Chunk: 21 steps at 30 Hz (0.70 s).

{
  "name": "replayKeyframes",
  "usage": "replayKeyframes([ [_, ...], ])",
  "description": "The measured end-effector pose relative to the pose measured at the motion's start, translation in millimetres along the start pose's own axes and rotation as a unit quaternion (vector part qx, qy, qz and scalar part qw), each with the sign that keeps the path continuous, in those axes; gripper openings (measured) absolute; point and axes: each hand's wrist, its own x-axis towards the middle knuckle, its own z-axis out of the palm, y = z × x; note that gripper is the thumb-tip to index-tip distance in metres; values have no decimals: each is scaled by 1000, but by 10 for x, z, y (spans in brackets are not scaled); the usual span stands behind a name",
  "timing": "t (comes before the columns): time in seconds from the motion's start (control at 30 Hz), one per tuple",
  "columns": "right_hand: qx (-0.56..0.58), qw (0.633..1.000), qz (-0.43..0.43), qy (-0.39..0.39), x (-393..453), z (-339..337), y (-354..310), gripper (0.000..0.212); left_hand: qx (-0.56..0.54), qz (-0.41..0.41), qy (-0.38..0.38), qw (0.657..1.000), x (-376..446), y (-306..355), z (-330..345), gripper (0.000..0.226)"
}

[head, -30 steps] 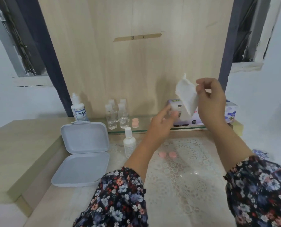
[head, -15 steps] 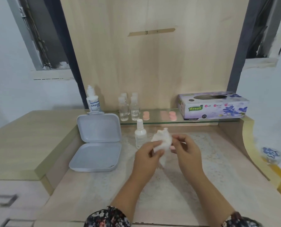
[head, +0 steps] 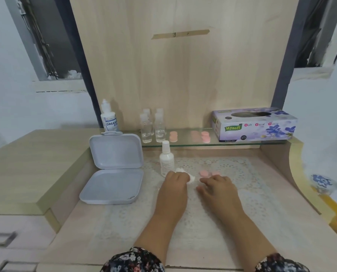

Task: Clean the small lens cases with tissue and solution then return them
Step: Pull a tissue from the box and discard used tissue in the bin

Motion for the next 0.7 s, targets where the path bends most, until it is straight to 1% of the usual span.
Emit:
replayKeyframes([
  [0.1,-11,1000,-5,19,-3,7,-1,32,23,21,-45,999,-20,42,-4,39],
  [0.23,-34,999,6,31,0,9,-30,30,66,73,-58,993,-43,123,-40,42],
  [0.33,-52,998,-1,33,-1,12,-30,29,110,78,-78,988,-10,188,-68,42],
  [0.4,-57,998,1,29,-2,14,-30,30,122,46,-95,987,2,189,-39,41],
  [0.43,-60,998,3,28,-1,14,-33,31,109,24,-104,988,-4,183,-21,39],
  [0.57,-73,997,11,24,5,22,-35,32,45,-71,-145,986,20,154,19,16],
  [0.63,-76,997,14,21,2,25,-35,33,3,-106,-154,982,49,113,21,15],
  [0.7,-80,997,14,17,-1,25,-37,33,-65,-144,-145,977,71,92,8,13],
])
